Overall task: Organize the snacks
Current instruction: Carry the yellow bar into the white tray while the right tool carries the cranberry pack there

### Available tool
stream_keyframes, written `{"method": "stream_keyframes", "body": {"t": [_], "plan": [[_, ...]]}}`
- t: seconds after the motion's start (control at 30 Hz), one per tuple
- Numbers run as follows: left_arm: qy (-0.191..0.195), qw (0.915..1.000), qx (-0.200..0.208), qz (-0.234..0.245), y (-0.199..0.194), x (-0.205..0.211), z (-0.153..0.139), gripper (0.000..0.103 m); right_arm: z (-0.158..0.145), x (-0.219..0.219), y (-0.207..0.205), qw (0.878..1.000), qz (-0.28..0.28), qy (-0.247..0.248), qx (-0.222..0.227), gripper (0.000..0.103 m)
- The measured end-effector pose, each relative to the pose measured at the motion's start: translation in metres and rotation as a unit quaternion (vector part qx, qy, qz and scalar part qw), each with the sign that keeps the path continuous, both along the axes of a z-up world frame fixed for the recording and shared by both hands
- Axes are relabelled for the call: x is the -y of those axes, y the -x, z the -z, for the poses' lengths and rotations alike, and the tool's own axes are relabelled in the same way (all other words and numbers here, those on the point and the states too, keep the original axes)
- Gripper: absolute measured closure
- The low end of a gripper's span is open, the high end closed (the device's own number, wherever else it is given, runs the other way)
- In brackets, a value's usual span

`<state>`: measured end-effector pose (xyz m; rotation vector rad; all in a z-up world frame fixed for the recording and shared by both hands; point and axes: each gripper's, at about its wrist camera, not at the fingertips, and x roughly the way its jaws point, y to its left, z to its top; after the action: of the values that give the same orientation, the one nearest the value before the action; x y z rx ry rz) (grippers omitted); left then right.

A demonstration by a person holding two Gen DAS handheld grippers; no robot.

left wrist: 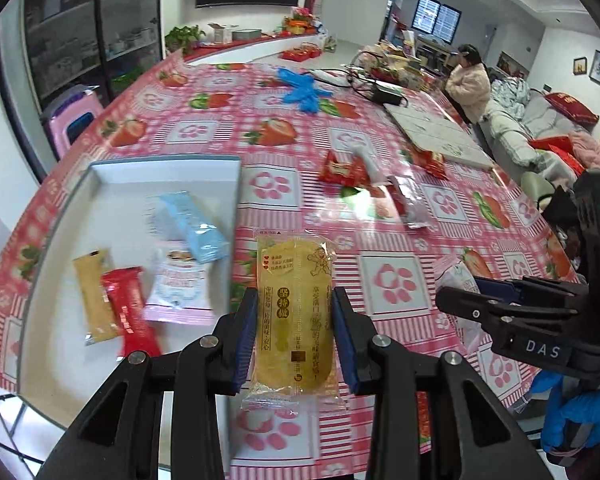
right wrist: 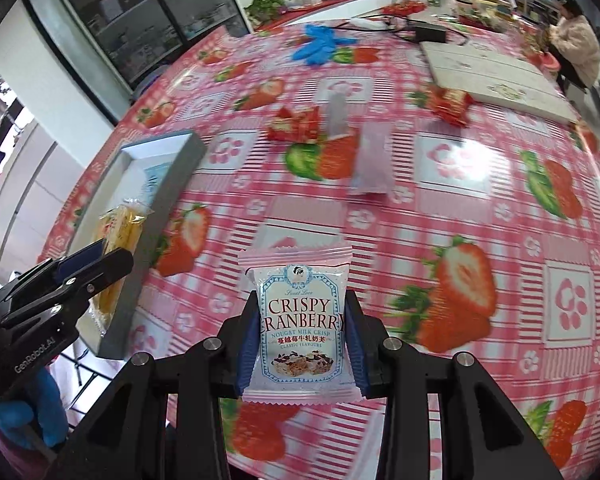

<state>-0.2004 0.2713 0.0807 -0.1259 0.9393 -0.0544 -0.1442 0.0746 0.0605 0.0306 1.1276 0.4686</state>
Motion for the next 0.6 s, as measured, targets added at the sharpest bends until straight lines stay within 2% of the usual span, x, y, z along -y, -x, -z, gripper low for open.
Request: {"method": "stream_keyframes", "body": {"t": [0.3, 0.6], "plan": [[-0.004, 0.9981, -0.002, -0.062, 0.005, -0.061, 0.005, 0.064, -0.015, -0.094, 0.001, 0.996, -0.084, -0.003, 0.008, 0.063], [0.011, 0.9913, -0.009, -0.131, 0.011, -0.126, 0.014, 0.064, -0.027, -0.171, -0.008, 0.991, -0.136, -0.008, 0.01, 0.063]]}}
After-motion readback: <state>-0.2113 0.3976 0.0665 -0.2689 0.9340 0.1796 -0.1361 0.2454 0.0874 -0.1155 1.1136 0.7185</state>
